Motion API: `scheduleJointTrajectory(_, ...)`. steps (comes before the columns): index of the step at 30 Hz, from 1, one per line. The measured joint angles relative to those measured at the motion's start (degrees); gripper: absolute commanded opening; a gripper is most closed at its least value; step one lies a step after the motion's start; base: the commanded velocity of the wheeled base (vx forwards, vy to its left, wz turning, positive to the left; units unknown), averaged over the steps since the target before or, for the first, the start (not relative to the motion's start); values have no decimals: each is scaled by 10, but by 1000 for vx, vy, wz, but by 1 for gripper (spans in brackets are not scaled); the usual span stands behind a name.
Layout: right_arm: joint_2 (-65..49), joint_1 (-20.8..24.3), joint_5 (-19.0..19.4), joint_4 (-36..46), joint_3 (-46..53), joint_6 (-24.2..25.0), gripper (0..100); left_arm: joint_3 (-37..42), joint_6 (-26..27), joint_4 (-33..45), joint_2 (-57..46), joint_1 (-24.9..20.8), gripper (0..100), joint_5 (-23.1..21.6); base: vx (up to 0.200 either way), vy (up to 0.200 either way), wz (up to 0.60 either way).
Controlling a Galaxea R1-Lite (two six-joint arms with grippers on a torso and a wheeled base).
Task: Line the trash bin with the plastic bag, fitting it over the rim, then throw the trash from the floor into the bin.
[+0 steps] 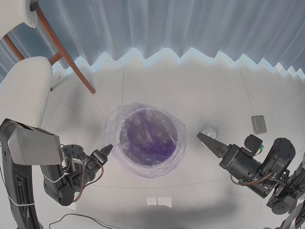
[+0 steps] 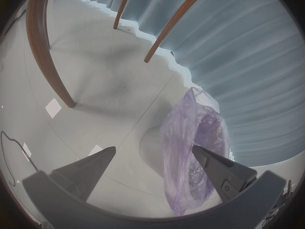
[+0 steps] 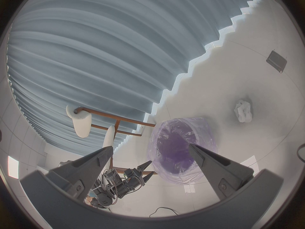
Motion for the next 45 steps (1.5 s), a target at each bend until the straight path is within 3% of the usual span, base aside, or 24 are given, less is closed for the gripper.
scheduleJointTrajectory(6, 0, 1, -1, 0, 0, 0, 100, -20, 0, 0, 15, 7, 100, -1, 0, 0, 0)
scheduleJointTrajectory(7, 0, 2, 0, 0, 0, 0, 100, -22, 0, 0, 17, 7, 0, -1, 0, 0, 0)
scheduleJointTrajectory(35, 4, 1, -1, 0, 4, 1, 100, -69, 16, 0, 102, 10, 0, 7, 0, 0, 0)
scheduleJointTrajectory(45, 7, 1, -1, 0, 4, 1, 100, -115, 49, 0, 156, 3, 0, 73, 0, 0, 0)
